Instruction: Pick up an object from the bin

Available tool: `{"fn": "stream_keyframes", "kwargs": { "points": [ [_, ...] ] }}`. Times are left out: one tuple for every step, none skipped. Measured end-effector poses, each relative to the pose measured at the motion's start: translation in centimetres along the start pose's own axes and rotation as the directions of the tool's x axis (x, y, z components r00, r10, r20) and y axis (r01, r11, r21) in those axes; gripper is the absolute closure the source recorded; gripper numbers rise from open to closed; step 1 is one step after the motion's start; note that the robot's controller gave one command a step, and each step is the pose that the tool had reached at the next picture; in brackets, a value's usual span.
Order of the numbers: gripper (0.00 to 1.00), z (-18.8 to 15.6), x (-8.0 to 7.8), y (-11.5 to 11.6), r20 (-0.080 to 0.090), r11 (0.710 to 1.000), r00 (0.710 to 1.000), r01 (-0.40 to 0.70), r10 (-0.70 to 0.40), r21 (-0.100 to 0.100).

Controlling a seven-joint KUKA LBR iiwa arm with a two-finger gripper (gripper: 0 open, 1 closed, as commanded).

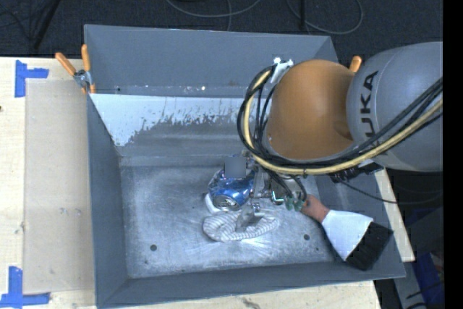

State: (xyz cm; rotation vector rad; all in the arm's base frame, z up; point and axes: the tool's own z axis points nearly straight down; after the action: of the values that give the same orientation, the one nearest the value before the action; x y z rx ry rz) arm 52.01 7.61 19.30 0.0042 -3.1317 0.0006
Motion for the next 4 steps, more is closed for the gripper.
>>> {"fn": "stream_keyframes", "kwargs": {
  "points": [
    [0.0,-0.4,-0.2,0.0,0.008,1.0,1.0,-0.002,0.002,-0.001],
    [0.0,5.0,-2.8,-1.5,0.016,0.999,0.999,0.041,-0.041,-0.001],
    [0.0,11.6,-5.5,-2.9,0.01,0.985,0.985,0.173,-0.173,-0.005],
    [0.0,11.4,-5.2,-2.9,0.007,0.985,0.985,0.172,-0.172,-0.003]
  ]
}}
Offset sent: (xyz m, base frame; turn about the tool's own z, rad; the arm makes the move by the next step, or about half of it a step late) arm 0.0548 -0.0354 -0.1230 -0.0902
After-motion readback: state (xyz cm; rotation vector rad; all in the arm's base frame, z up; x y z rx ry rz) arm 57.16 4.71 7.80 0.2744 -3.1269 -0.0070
